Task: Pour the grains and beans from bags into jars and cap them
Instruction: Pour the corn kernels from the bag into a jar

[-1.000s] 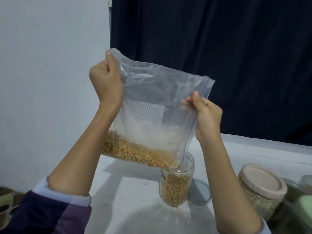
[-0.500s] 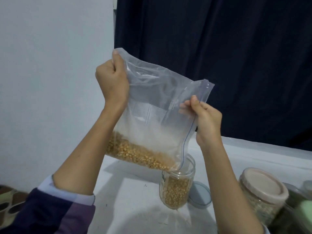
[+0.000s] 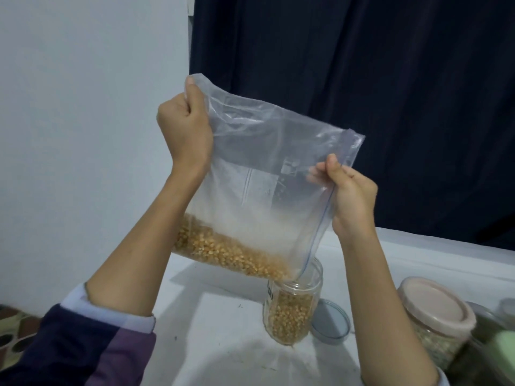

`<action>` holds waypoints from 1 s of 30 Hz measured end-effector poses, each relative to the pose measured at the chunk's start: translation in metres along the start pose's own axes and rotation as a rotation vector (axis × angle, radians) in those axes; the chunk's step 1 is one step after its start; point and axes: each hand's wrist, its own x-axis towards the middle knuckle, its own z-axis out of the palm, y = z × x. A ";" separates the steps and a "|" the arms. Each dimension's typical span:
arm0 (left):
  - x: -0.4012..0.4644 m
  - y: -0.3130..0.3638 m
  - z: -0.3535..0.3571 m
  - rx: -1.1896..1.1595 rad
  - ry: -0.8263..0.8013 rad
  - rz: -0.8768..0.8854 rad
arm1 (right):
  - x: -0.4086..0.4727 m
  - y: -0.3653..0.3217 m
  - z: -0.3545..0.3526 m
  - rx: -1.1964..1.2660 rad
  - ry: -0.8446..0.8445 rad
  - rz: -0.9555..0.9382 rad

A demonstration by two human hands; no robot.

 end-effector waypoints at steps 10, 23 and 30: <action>0.000 0.001 0.003 -0.006 0.008 0.017 | 0.014 -0.001 0.003 0.048 0.036 0.002; 0.000 0.002 0.003 -0.034 0.023 0.024 | 0.020 -0.003 0.002 -0.004 -0.005 0.007; 0.005 0.002 0.008 -0.047 0.024 0.019 | 0.024 -0.005 -0.001 0.007 -0.016 -0.009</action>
